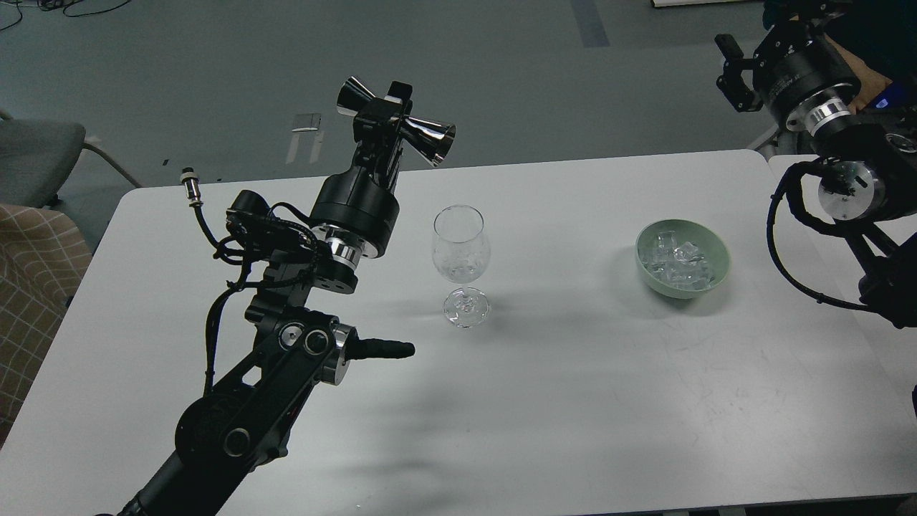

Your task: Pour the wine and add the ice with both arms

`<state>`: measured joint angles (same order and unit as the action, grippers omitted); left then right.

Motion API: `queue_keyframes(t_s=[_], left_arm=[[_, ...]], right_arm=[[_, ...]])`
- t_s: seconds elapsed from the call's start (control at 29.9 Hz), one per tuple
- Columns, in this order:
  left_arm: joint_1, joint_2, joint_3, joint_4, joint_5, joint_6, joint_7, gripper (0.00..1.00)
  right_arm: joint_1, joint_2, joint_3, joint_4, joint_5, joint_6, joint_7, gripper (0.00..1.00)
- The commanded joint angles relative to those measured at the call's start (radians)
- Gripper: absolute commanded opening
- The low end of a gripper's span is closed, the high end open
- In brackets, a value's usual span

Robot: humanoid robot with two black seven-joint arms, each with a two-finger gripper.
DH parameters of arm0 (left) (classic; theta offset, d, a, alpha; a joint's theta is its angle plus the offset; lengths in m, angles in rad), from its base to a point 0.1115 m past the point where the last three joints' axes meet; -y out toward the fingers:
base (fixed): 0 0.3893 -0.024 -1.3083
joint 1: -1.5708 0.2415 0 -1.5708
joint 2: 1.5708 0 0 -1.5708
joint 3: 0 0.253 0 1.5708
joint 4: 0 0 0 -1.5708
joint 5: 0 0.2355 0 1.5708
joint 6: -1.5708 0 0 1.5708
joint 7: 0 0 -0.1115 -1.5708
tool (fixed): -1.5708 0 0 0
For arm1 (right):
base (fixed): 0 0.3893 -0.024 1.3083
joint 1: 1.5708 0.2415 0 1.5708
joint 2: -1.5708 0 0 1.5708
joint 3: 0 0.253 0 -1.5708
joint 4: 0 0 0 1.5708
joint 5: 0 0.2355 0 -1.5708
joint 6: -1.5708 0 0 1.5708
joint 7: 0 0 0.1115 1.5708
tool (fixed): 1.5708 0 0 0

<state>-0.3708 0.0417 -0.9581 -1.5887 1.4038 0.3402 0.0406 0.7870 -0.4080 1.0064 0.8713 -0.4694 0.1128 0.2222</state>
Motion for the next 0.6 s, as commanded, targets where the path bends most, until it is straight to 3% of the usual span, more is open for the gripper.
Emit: queue_keyframes(t_s=[0.0, 0.13, 0.33, 0.57], left_arm=[[-0.003, 0.000, 0.012, -0.016, -0.008, 0.011, 0.019, 0.00], [0.000, -0.025, -0.016, -0.034, -0.190, 0.049, 0.143, 0.00], [-0.006, -0.020, -0.161, -0.034, -0.565, 0.123, 0.264, 0.00], [0.000, 0.038, -0.385, -0.024, -0.966, 0.149, 0.292, 0.00]], right_arm=[[0.000, 0.000, -0.002, 0.000, 0.000, 0.001, 0.000, 1.00], [0.000, 0.000, -0.002, 0.000, 0.000, -0.001, 0.000, 1.00], [0.000, -0.002, -0.002, 0.000, 0.000, -0.001, -0.001, 1.00], [0.000, 0.000, -0.002, 0.000, 0.000, -0.001, -0.001, 1.00]])
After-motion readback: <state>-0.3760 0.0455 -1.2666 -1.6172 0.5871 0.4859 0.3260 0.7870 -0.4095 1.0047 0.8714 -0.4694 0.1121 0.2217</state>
